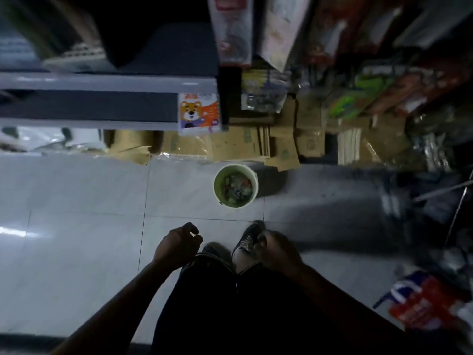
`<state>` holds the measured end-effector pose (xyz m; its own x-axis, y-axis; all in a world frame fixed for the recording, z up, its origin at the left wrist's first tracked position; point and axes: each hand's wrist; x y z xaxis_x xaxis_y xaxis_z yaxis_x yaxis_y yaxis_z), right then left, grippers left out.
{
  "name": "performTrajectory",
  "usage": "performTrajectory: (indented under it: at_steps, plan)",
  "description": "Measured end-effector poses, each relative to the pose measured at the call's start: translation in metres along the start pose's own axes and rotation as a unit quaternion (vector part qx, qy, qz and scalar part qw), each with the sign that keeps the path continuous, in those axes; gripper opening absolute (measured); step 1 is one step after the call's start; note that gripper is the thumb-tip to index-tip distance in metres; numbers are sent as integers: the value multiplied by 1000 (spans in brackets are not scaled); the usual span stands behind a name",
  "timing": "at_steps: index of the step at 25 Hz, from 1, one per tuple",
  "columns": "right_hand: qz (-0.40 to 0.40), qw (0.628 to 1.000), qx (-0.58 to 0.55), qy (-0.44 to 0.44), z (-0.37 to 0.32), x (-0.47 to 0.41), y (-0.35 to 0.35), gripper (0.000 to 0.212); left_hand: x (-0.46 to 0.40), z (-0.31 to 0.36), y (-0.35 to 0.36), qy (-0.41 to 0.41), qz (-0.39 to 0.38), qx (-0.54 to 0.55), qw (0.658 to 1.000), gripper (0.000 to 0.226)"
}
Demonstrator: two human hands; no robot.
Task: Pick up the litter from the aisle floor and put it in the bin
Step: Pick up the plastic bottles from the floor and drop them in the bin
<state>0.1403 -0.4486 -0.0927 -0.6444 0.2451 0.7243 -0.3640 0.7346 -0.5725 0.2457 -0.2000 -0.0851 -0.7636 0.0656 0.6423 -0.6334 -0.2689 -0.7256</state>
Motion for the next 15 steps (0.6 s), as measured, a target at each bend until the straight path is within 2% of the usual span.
performTrajectory:
  at_steps: [3, 6, 9, 12, 15]
  plan:
    - [17, 995, 81, -57, -19, 15, -20, 26, 44, -19, -2, -29, 21, 36, 999, 22]
    - [-12, 978, 169, -120, -41, 26, -22, 20, 90, -53, 6, -67, 51, 91, 992, 32]
    - [-38, 949, 255, -180, -62, 39, -14, 14, 137, -90, 23, -107, 87, 139, 981, 32]
    - [-59, 917, 326, -220, -85, 59, 5, 26, 190, -127, 43, -176, 126, 204, 955, 36]
    - [-78, 882, 375, -275, -109, 81, 29, 30, 244, -158, 72, -256, 166, 260, 916, 33]
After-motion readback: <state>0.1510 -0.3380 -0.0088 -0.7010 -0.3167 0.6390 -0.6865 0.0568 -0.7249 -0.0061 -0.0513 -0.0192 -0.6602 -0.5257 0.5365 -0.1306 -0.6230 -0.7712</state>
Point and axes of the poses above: each hand's wrist, its own x-axis away from the middle knuckle, its own y-axis out of the palm, z = x × y, and after that the axes turned 8 degrees about z, right-handed
